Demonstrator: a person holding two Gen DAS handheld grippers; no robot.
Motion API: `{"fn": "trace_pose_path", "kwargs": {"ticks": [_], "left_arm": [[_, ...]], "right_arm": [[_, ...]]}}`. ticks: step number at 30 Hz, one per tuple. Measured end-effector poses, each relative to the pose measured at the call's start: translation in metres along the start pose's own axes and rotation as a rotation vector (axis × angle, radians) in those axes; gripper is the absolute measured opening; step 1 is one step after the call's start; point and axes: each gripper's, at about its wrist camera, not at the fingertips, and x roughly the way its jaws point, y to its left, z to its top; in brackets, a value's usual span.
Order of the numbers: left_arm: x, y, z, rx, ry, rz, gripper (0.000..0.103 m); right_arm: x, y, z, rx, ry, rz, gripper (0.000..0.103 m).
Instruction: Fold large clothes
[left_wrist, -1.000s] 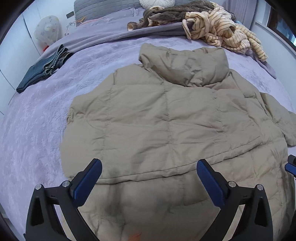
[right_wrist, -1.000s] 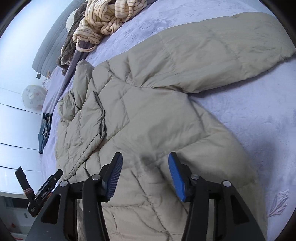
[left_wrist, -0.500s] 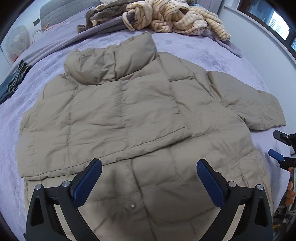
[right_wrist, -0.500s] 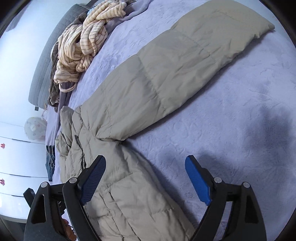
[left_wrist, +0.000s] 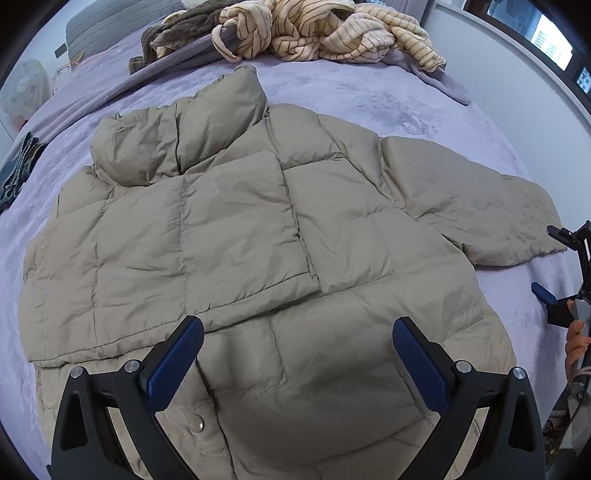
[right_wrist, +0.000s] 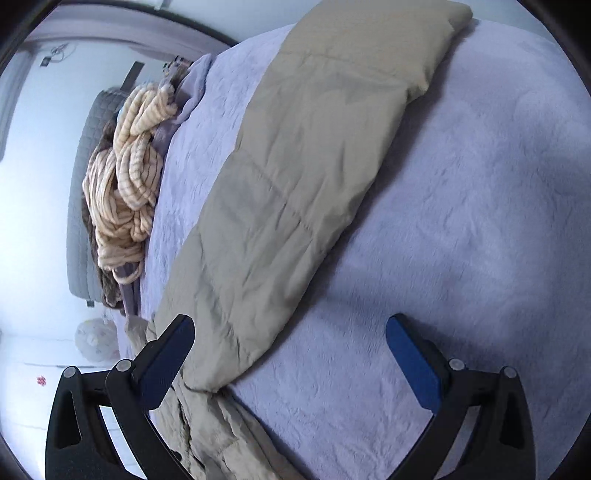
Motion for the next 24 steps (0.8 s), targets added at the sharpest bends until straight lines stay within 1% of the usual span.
{"fn": "trace_pose_path", "kwargs": {"ticks": [2, 7, 10, 11, 12, 13, 15, 19, 22, 24], "left_arm": [[0.002, 0.003, 0.002, -0.012, -0.002, 0.004, 0.102], [0.004, 0.005, 0.007, -0.024, -0.006, 0.010, 0.102], [0.003, 0.005, 0.011, -0.026, -0.014, 0.010, 0.102], [0.002, 0.006, 0.012, -0.029, -0.019, 0.011, 0.102], [0.002, 0.007, 0.014, -0.032, -0.022, 0.011, 0.102], [0.001, 0.008, 0.015, -0.038, -0.026, 0.011, 0.102], [0.000, 0.011, 0.018, -0.049, -0.033, 0.012, 0.102], [-0.006, 0.022, 0.022, -0.064, -0.060, 0.026, 0.102], [-0.010, 0.036, 0.024, -0.083, -0.074, 0.045, 0.102], [-0.011, 0.047, 0.024, -0.102, -0.081, 0.053, 0.102]], "right_arm": [[0.001, -0.010, 0.018, 0.076, -0.016, 0.077, 0.103], [0.007, -0.022, 0.053, 0.212, -0.076, 0.235, 0.103], [0.015, -0.029, 0.067, 0.327, -0.089, 0.325, 0.102], [0.018, -0.030, 0.069, 0.362, -0.088, 0.344, 0.100], [0.021, -0.031, 0.070, 0.391, -0.082, 0.362, 0.085], [0.026, -0.032, 0.070, 0.420, -0.059, 0.382, 0.046], [0.032, -0.030, 0.069, 0.434, -0.031, 0.372, 0.006], [0.026, -0.002, 0.069, 0.326, -0.043, 0.372, 0.006], [0.018, 0.035, 0.068, 0.201, -0.030, 0.399, 0.006], [0.013, 0.071, 0.062, 0.076, -0.013, 0.405, 0.006]]}}
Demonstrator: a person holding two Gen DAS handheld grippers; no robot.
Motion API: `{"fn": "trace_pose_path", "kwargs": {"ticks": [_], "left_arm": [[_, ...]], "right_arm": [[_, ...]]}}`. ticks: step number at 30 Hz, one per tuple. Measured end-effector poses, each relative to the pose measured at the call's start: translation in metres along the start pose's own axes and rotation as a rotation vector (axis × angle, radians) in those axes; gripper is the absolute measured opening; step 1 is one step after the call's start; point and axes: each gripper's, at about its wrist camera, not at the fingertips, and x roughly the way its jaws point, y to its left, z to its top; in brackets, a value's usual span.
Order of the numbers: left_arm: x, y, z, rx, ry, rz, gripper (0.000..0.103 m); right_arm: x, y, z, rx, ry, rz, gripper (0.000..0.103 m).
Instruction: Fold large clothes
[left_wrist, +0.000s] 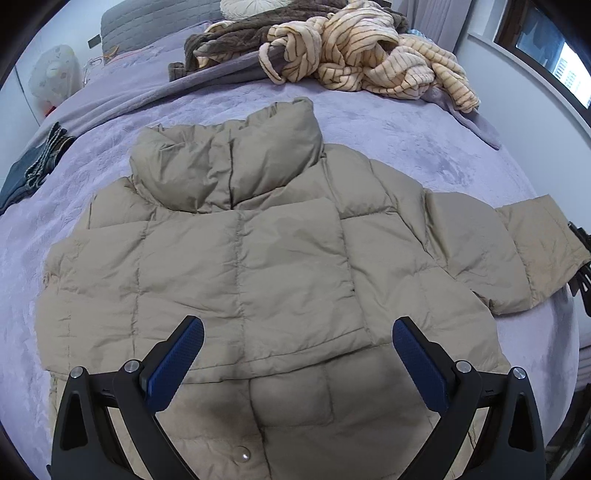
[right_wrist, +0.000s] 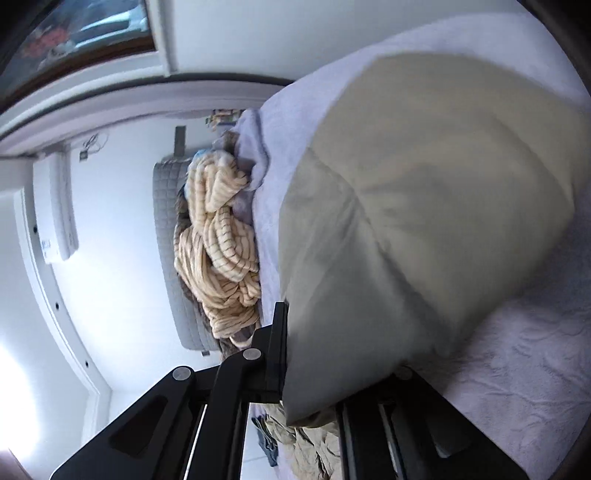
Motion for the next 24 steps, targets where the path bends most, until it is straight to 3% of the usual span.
{"fn": "trace_pose_path", "kwargs": {"ticks": [6, 10, 13, 20, 24], "left_arm": [[-0.004, 0.035, 0.001, -0.059, -0.025, 0.027, 0.102], [-0.004, 0.060, -0.006, -0.085, -0.024, 0.055, 0.102], [-0.006, 0.082, -0.015, -0.114, -0.022, 0.067, 0.102], [-0.008, 0.134, -0.029, -0.165, -0.026, 0.110, 0.102], [-0.003, 0.156, -0.034, -0.193, -0.014, 0.116, 0.102]], "right_arm": [[0.050, 0.100, -0.064, -0.367, 0.152, -0.030, 0.006], [0.092, 0.152, -0.145, -0.718, 0.274, -0.118, 0.006], [0.127, 0.164, -0.214, -0.917, 0.386, -0.156, 0.006], [0.190, 0.115, -0.329, -1.089, 0.603, -0.252, 0.006], [0.212, 0.068, -0.343, -1.036, 0.649, -0.363, 0.006]]}}
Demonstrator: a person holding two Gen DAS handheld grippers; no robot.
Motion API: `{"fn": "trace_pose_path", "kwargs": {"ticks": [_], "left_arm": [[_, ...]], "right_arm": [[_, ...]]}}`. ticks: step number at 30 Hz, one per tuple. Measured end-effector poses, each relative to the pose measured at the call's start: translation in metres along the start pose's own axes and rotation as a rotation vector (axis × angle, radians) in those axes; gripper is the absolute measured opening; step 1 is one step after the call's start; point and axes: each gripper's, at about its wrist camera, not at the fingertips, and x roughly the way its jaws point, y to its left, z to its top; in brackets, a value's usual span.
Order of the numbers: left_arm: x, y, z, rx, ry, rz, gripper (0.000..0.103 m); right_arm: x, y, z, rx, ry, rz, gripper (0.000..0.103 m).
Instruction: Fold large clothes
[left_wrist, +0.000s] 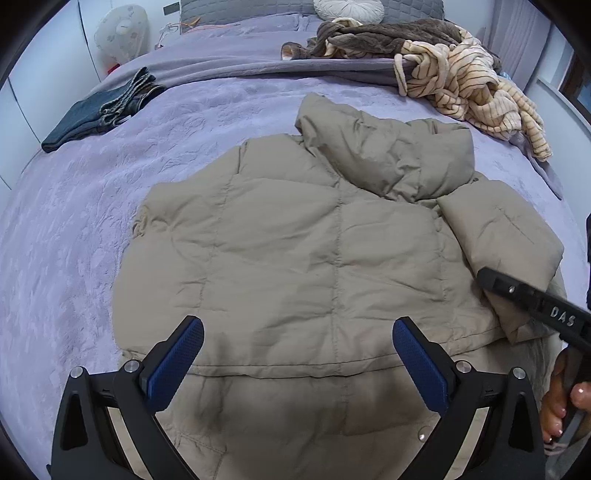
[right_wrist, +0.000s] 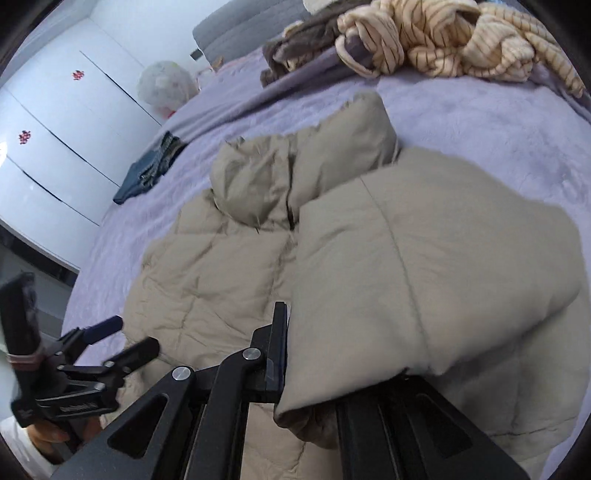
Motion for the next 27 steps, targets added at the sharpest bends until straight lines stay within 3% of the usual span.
{"fn": "trace_pose_path", "kwargs": {"ticks": [5, 8, 9, 10, 12, 13, 18, 20, 21, 22, 23, 27], "left_arm": [[0.016, 0.004, 0.002, -0.057, 0.027, -0.045, 0.102], [0.024, -0.005, 0.005, -0.069, 0.042, -0.092, 0.102], [0.024, -0.008, 0.007, -0.063, 0.040, -0.105, 0.102], [0.024, -0.012, 0.009, -0.054, 0.034, -0.119, 0.102], [0.023, -0.017, 0.015, -0.040, 0.021, -0.150, 0.102], [0.023, -0.018, 0.018, -0.037, 0.016, -0.163, 0.102], [0.026, -0.012, 0.032, -0.076, 0.008, -0.252, 0.102], [0.027, -0.004, 0.034, -0.104, 0.005, -0.294, 0.102], [0.028, 0.000, 0.034, -0.118, 0.009, -0.320, 0.102], [0.028, 0.005, 0.035, -0.131, 0.014, -0.352, 0.102], [0.029, 0.011, 0.035, -0.146, 0.020, -0.385, 0.102], [0.037, 0.036, 0.034, -0.212, 0.053, -0.459, 0.102]], "right_arm": [[0.013, -0.022, -0.003, 0.115, 0.035, -0.008, 0.007], [0.005, -0.021, 0.001, 0.161, 0.064, -0.022, 0.014], [-0.004, -0.022, 0.000, 0.180, 0.067, -0.013, 0.026], [-0.015, -0.022, -0.001, 0.203, 0.048, 0.013, 0.049], [-0.047, -0.030, -0.010, 0.272, -0.045, 0.065, 0.081], [-0.058, -0.037, -0.012, 0.313, -0.079, 0.080, 0.081], [-0.071, -0.090, -0.012, 0.586, -0.153, 0.141, 0.081], [-0.070, -0.104, -0.009, 0.671, -0.192, 0.183, 0.072], [-0.069, -0.106, -0.006, 0.691, -0.204, 0.189, 0.046], [-0.067, -0.104, 0.000, 0.692, -0.209, 0.193, 0.028], [-0.067, -0.099, 0.005, 0.666, -0.218, 0.182, 0.006], [-0.073, -0.023, 0.035, 0.293, -0.236, 0.057, 0.006]]}}
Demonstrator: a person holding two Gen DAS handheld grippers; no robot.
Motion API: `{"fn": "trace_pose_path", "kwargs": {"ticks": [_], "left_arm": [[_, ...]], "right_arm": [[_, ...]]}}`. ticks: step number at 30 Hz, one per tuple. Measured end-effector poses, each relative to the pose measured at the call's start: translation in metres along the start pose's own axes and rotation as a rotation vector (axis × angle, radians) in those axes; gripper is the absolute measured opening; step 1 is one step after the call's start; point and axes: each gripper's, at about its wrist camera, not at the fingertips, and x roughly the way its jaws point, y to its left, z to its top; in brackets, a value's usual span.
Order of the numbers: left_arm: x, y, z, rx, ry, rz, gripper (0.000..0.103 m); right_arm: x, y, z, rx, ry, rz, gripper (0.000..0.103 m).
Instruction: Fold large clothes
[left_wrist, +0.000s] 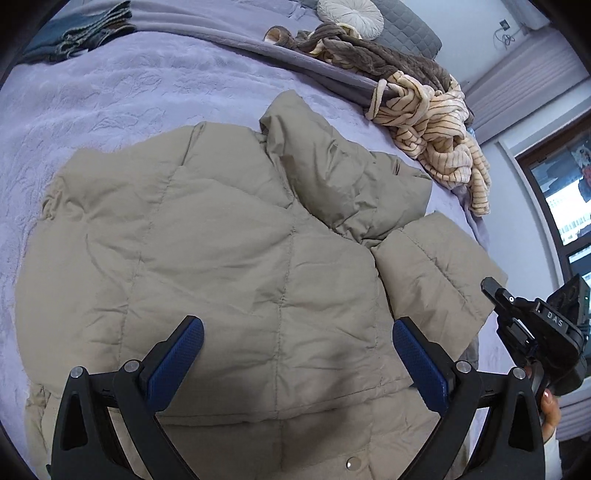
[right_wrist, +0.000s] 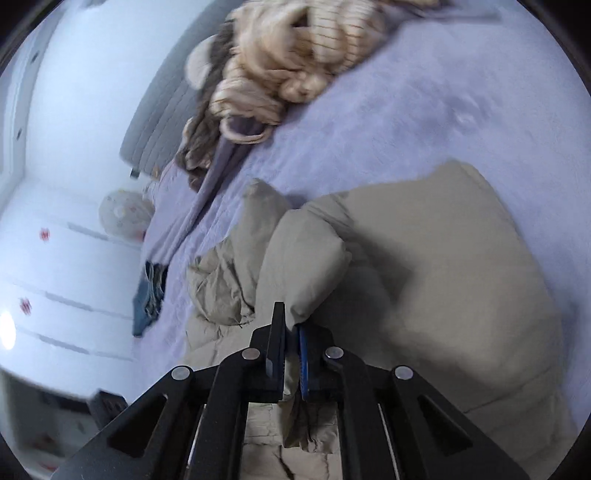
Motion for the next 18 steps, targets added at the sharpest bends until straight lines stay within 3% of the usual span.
{"fn": "trace_pose_path", "kwargs": {"ticks": [5, 9, 11, 12, 13, 14, 15, 18], "left_arm": [[-0.010, 0.033, 0.004, -0.127, 0.009, -0.176, 0.102], [-0.013, 0.045, 0.009, -0.195, 0.019, -0.316, 0.102], [-0.010, 0.045, 0.011, -0.205, 0.038, -0.372, 0.102], [-0.008, 0.042, 0.012, -0.205, 0.047, -0.393, 0.102], [-0.007, 0.039, 0.013, -0.198, 0.055, -0.407, 0.102], [-0.004, 0.035, 0.014, -0.188, 0.062, -0.411, 0.102], [-0.002, 0.030, 0.015, -0.174, 0.072, -0.409, 0.102], [0.009, 0.017, 0.015, -0.132, 0.099, -0.368, 0.102]], "right_arm": [[0.034, 0.086, -0.037, -0.332, 0.125, 0.014, 0.006], [0.070, 0.111, -0.077, -0.435, 0.255, -0.023, 0.007], [0.088, 0.112, -0.092, -0.458, 0.323, -0.059, 0.012], [0.096, 0.111, -0.099, -0.461, 0.355, -0.078, 0.027], [0.100, 0.109, -0.104, -0.457, 0.375, -0.090, 0.055], [0.100, 0.105, -0.107, -0.441, 0.391, -0.081, 0.066], [0.095, 0.101, -0.107, -0.419, 0.389, -0.063, 0.073], [0.067, 0.072, -0.099, -0.294, 0.375, -0.030, 0.073]]}}
